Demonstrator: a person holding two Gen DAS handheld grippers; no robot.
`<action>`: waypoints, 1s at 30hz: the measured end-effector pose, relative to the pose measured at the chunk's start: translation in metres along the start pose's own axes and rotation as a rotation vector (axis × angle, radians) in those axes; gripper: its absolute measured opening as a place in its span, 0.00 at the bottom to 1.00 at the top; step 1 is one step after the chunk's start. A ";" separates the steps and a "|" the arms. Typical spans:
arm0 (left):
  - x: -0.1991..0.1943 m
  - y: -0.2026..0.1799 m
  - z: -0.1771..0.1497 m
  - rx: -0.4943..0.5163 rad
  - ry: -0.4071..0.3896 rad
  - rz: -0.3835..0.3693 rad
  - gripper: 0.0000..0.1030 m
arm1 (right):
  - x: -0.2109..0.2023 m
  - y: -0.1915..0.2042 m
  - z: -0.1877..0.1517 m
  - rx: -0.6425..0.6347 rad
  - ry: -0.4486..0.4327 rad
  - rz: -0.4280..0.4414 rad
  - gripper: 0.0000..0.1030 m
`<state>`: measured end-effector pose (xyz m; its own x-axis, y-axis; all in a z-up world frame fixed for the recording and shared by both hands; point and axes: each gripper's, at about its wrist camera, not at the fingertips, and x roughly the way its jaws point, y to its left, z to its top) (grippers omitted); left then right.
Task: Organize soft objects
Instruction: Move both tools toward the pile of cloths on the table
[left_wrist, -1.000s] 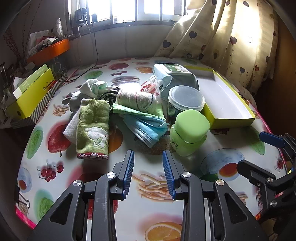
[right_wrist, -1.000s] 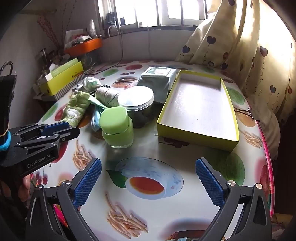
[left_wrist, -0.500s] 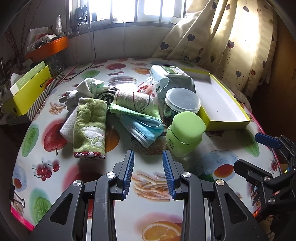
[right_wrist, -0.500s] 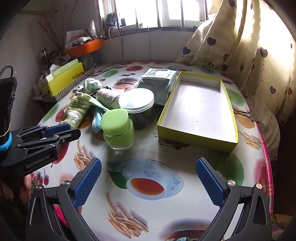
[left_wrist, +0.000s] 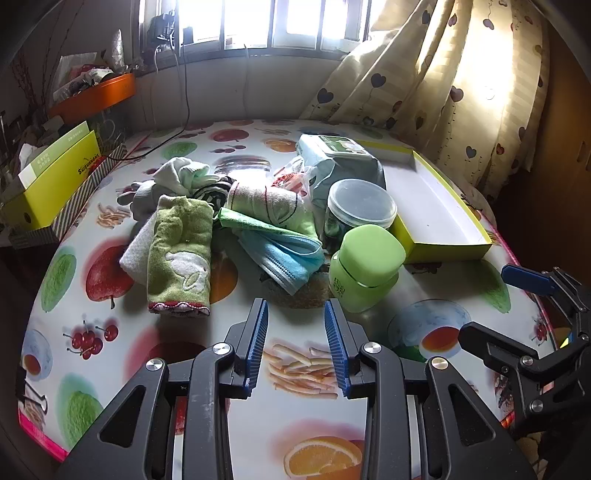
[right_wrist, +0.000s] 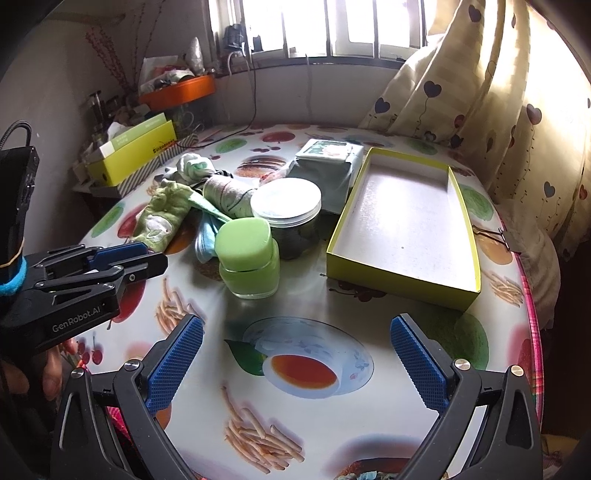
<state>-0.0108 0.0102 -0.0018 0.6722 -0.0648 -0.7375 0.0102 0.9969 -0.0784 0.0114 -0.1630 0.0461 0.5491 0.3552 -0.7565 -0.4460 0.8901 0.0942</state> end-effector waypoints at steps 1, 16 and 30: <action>0.000 0.001 0.000 -0.003 0.000 -0.005 0.32 | -0.001 0.001 0.000 -0.003 -0.001 0.004 1.00; 0.000 0.008 -0.002 -0.030 0.005 0.040 0.32 | -0.004 0.007 0.002 -0.019 -0.011 0.015 1.00; 0.002 0.013 -0.003 -0.049 0.000 0.028 0.32 | -0.004 0.013 0.005 -0.054 -0.040 0.046 1.00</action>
<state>-0.0115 0.0228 -0.0062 0.6720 -0.0365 -0.7396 -0.0451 0.9949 -0.0901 0.0072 -0.1509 0.0535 0.5542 0.4077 -0.7257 -0.5081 0.8563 0.0930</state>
